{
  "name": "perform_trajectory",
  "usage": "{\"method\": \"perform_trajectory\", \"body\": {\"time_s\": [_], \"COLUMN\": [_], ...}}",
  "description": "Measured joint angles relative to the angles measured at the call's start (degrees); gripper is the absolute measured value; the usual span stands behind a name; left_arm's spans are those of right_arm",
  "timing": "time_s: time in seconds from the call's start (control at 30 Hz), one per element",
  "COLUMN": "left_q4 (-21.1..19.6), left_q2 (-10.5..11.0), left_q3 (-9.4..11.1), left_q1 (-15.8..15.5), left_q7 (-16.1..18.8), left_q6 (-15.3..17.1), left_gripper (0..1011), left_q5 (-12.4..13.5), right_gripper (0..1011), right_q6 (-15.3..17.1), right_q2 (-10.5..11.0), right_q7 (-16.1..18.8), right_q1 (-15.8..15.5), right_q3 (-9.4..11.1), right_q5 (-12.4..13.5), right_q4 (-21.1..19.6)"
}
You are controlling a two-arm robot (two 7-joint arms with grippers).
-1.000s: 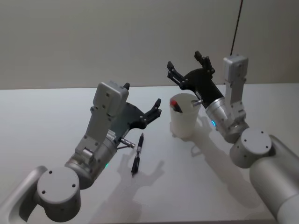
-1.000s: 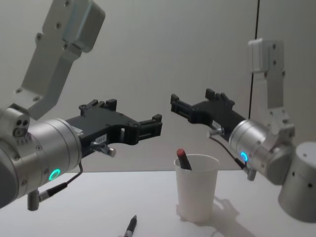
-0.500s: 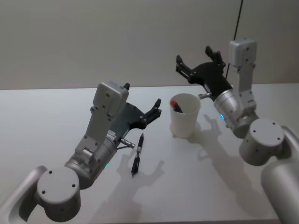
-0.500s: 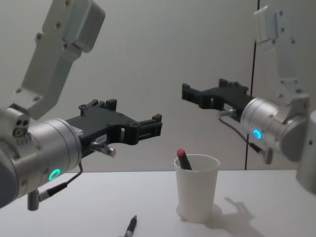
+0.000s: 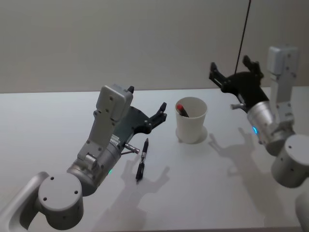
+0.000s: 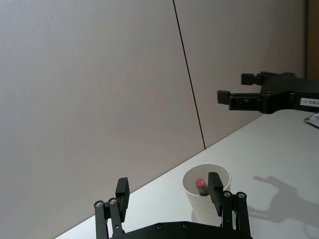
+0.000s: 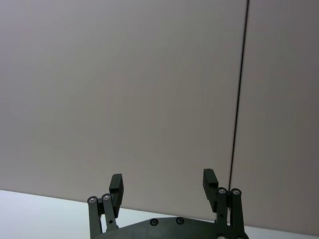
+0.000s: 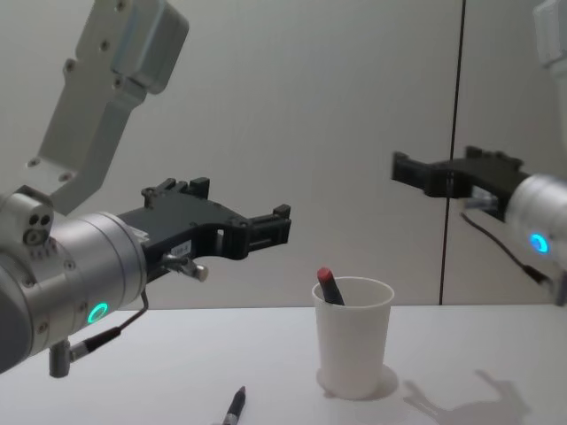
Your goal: Place the pen into the pen holder.
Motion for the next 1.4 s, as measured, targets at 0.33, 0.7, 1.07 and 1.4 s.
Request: {"method": "perform_trajectory", "body": {"time_s": [0.33,0.7,1.07,1.4], "left_q4": [0.0,0.0,0.0,0.1], "left_q2": [0.0,0.0,0.0,0.0], "left_q3": [0.0,0.0,0.0,-0.1], "left_q1": [0.0,0.0,0.0,0.0], "left_q7": [0.0,0.0,0.0,-0.1], "left_q6": [0.0,0.0,0.0,-0.1], "left_gripper": [1004,1004,1004,1004], "left_q5": [0.0,0.0,0.0,-0.3], "right_gripper": [1001,1001,1001,1001], "right_q6": [2.9,5.1,6.1,6.4], "right_q2": [2.6,4.8,5.7,6.1], "right_q7": [-2.3,-3.8,-4.4,-4.6], "right_q1": [-5.7,-10.1,-12.1,-12.8], "right_q3": [1.8,3.6,4.4,4.7], "right_q5": [2.0,4.0,5.0,5.3], "right_q4": [-6.8,-11.4,-13.4,-14.1]}}
